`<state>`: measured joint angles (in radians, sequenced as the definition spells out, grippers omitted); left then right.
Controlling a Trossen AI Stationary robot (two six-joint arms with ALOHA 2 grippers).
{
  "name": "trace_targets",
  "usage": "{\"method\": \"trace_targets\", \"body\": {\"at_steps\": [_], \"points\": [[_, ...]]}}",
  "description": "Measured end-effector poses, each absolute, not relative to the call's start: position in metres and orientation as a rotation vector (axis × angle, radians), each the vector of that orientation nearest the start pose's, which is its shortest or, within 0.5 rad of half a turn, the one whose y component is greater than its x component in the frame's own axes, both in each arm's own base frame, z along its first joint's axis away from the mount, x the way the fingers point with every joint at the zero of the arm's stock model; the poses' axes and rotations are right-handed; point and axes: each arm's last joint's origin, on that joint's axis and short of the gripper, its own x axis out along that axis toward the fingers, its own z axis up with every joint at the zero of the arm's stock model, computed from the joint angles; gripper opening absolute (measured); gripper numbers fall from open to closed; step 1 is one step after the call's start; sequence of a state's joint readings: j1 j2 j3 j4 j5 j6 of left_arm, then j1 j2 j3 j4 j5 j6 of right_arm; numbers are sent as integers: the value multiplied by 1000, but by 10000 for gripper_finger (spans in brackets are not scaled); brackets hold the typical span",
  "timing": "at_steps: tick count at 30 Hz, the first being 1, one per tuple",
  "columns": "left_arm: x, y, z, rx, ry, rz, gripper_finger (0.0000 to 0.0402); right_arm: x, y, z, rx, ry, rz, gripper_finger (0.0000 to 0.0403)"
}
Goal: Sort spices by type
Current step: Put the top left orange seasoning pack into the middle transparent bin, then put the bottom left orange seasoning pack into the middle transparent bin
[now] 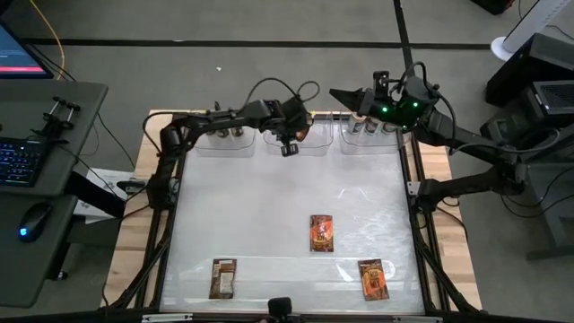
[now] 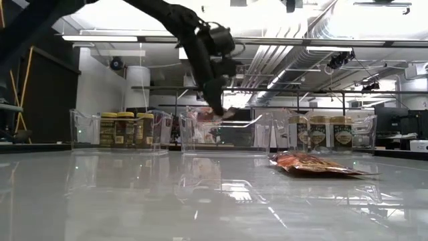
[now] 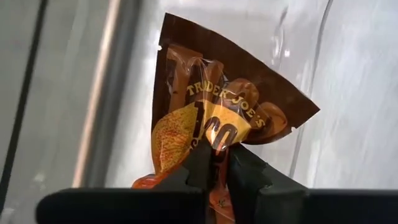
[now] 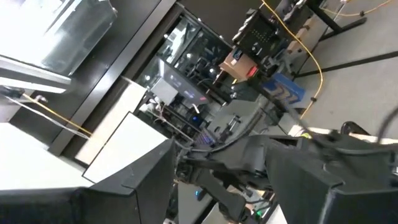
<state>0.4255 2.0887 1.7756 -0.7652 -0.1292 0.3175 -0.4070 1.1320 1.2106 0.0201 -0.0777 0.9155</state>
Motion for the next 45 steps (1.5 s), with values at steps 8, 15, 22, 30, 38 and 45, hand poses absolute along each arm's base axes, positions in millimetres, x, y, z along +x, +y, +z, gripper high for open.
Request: {"method": "trace_targets", "body": {"at_steps": [8, 15, 22, 30, 38, 45], "points": [[406, 195, 205, 102, 1241, 314, 96, 227, -91, 428, 884, -203, -267, 238], [402, 194, 218, 108, 1218, 323, 175, 227, -90, 428, 885, -200, -265, 238], [373, 179, 284, -122, 1060, 355, 229, 225, -94, 427, 858, -207, -291, 238], [316, 97, 295, -385, 1007, 165, 241, 225, -95, 419, 828, -104, -298, 238], [239, -18, 245, -867, 1172, 320, 241, 223, -94, 400, 830, 94, -355, 238], [206, -110, 216, -1130, 1373, 535, 241, 221, -93, 393, 805, 175, -378, 238]]}}
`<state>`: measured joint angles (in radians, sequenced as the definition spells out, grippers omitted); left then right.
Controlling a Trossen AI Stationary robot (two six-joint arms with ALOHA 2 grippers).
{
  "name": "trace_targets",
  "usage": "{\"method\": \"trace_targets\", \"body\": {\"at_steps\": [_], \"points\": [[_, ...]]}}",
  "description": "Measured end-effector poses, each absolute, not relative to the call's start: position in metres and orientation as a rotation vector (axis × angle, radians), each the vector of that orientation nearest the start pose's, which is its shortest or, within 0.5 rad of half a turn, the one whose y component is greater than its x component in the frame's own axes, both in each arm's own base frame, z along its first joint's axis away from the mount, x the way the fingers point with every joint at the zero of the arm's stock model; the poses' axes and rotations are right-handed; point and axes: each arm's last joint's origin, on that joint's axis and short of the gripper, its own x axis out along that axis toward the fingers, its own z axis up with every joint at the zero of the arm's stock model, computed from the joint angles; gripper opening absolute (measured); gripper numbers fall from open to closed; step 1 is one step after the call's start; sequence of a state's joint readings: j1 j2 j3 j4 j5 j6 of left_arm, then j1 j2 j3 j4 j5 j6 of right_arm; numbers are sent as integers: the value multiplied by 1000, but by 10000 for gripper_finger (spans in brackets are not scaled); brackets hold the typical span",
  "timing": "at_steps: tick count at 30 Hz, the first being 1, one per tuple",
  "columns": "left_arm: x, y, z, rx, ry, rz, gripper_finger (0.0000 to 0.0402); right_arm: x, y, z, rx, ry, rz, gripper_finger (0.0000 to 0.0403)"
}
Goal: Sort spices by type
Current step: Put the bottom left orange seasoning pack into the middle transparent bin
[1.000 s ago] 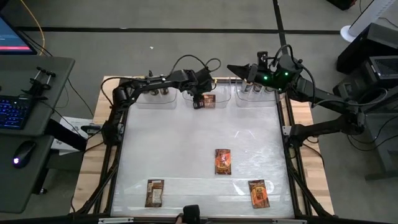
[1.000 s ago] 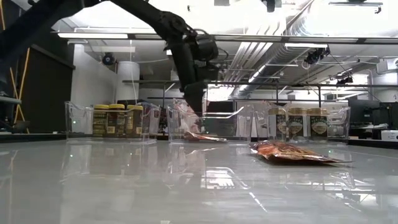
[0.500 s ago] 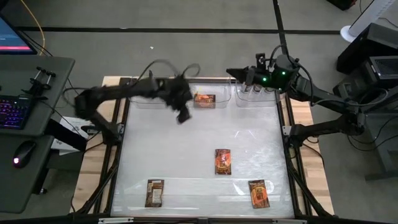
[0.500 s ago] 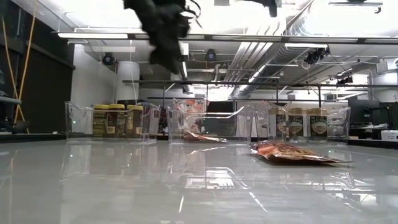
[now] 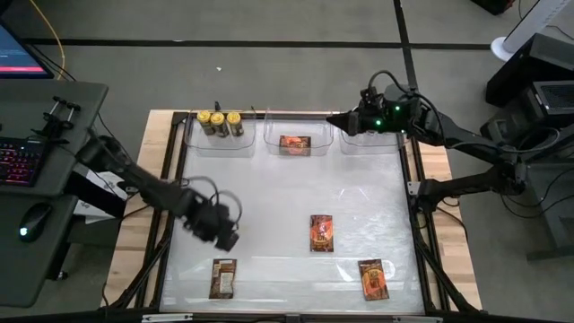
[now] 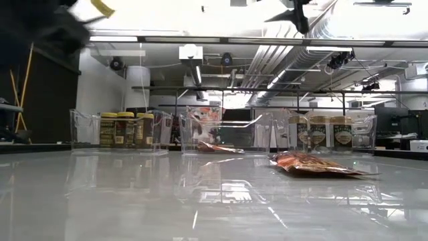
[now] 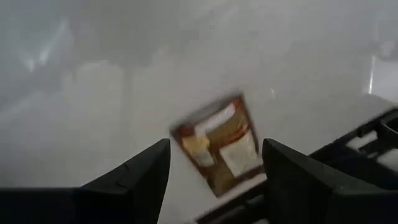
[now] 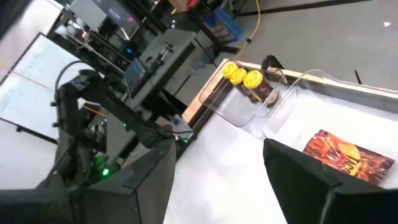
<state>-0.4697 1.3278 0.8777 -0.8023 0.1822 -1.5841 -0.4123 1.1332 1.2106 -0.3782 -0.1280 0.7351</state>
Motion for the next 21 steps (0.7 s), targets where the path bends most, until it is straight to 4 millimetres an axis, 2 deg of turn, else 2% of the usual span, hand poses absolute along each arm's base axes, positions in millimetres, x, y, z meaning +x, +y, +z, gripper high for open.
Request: {"method": "trace_targets", "body": {"at_steps": [5, 9, 15, 21], "points": [[200, -151, 208, -1359, 1338, 668, 241, 221, -93, 393, 766, 181, -375, 238], [197, -174, 198, -1473, 1338, 742, 241, 219, -97, 393, 729, 181, -387, 238], [193, -194, 185, -1440, 1397, 931, 241, 217, -102, 392, 704, 186, -398, 238], [200, -200, 167, -1378, 1411, 959, 241, 217, -98, 390, 801, 230, -322, 238]]}}
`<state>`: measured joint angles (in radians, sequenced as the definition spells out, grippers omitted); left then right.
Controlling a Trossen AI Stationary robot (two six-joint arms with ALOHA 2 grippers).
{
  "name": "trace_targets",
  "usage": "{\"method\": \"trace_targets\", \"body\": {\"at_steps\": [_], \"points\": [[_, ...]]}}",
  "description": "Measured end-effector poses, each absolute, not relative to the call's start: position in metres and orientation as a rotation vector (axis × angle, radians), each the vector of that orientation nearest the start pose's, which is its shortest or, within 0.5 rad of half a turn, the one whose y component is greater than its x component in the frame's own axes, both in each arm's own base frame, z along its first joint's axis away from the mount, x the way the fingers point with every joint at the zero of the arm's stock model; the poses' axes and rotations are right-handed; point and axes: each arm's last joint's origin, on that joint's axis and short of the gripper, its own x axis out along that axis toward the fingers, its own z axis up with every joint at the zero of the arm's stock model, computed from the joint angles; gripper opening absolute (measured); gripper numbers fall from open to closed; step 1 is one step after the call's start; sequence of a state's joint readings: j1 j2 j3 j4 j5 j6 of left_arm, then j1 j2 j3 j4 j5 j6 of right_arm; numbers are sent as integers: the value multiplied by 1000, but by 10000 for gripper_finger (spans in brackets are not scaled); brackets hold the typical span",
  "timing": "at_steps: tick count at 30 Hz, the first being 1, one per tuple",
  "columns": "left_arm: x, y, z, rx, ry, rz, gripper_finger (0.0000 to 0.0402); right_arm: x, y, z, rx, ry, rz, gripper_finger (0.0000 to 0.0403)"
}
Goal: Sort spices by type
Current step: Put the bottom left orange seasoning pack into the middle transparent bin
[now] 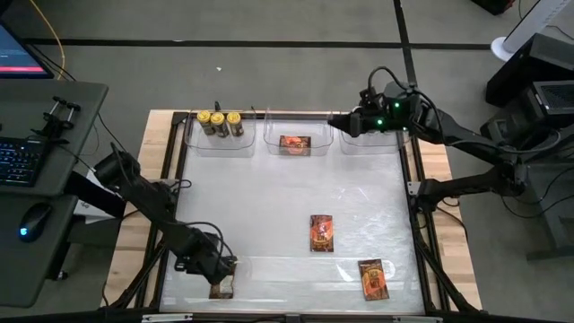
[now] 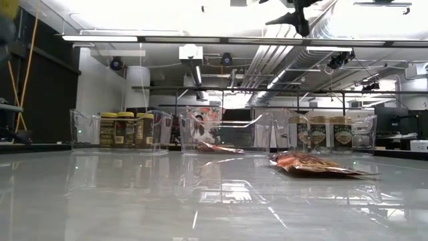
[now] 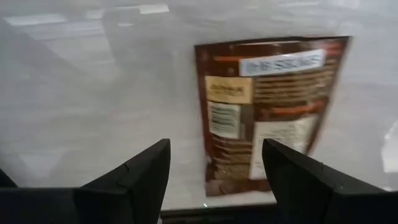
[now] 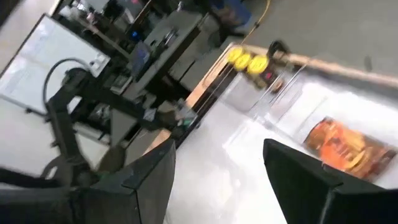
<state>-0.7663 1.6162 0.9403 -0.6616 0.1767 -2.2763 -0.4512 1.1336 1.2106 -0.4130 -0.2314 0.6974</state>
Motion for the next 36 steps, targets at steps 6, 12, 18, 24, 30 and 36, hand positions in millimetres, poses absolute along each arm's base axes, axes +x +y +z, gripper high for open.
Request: {"method": "trace_targets", "body": {"at_steps": [6, 12, 18, 24, 30, 36], "points": [[205, -204, 147, -1349, 1410, 986, 241, 222, -85, 388, 875, 261, -292, 238], [213, -211, 134, -1361, 1364, 957, 241, 225, -80, 388, 917, 229, -361, 238], [214, -211, 125, -1275, 1360, 933, 212, 225, -80, 388, 959, 199, -416, 238], [213, -207, 125, -1219, 1307, 946, 68, 225, -81, 388, 956, 190, -433, 238], [217, -183, 137, -1095, 1132, 965, 24, 225, -81, 388, 953, 190, -433, 238], [232, -118, 188, -856, 989, 837, 4, 225, -82, 389, 943, 180, -435, 238]]}}
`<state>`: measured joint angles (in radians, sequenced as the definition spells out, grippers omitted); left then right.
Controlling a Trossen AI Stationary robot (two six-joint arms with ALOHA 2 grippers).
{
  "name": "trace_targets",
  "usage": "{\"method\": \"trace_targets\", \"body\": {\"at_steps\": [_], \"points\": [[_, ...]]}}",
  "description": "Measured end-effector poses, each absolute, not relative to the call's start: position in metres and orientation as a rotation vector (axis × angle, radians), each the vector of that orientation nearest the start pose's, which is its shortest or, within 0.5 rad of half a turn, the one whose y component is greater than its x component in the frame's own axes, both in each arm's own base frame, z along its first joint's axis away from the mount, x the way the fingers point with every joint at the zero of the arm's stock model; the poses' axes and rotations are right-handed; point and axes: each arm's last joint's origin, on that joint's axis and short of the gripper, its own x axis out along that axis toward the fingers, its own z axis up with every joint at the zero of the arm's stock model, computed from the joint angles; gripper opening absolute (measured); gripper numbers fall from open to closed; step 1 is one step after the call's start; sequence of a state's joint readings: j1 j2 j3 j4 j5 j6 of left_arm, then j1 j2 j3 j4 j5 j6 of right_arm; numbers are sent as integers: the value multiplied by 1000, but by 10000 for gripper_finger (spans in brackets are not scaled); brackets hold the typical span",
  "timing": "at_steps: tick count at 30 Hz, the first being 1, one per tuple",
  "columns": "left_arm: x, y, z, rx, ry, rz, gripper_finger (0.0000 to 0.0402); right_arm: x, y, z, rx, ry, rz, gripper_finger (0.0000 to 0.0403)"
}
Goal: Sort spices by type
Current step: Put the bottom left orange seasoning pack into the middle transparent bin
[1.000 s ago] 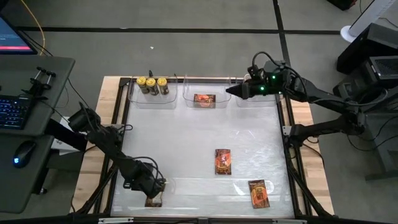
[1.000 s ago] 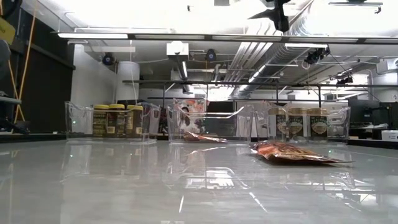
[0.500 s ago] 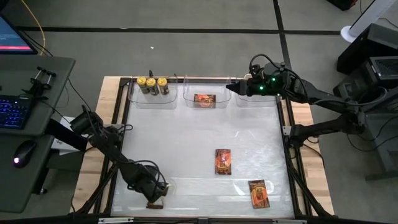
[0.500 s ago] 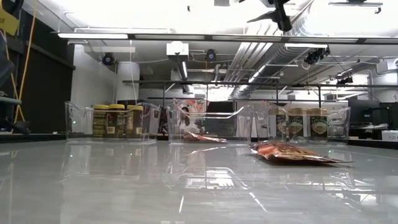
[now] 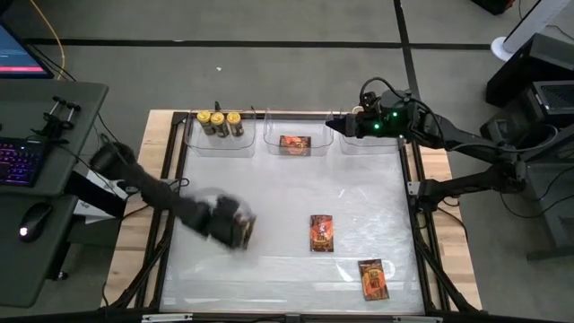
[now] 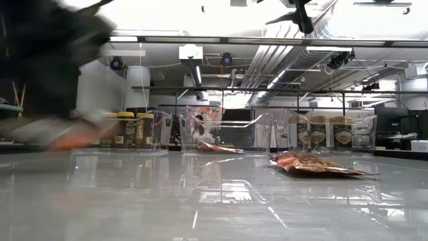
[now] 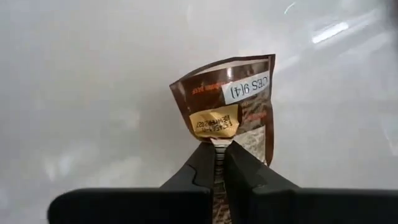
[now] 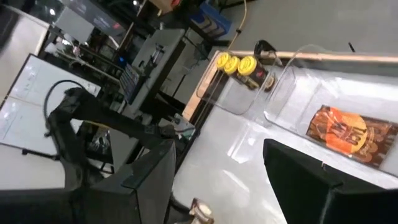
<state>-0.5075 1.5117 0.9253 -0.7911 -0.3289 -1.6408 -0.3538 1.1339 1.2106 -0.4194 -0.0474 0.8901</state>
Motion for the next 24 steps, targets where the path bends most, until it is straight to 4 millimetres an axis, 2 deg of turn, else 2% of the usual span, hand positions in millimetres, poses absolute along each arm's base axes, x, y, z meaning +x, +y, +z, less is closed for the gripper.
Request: {"method": "trace_targets", "body": {"at_steps": [9, 14, 20, 24], "points": [[278, 38, 267, -499, 864, 661, 1, 225, -86, 394, 926, 108, -470, 238], [300, 111, 313, -242, 797, 649, 1, 223, -90, 394, 879, 116, -466, 238], [328, 177, 333, 54, 851, 627, 0, 224, -90, 396, 829, 107, -433, 238], [351, 206, 325, 222, 886, 515, 0, 224, -90, 398, 826, 93, -428, 238]]}}
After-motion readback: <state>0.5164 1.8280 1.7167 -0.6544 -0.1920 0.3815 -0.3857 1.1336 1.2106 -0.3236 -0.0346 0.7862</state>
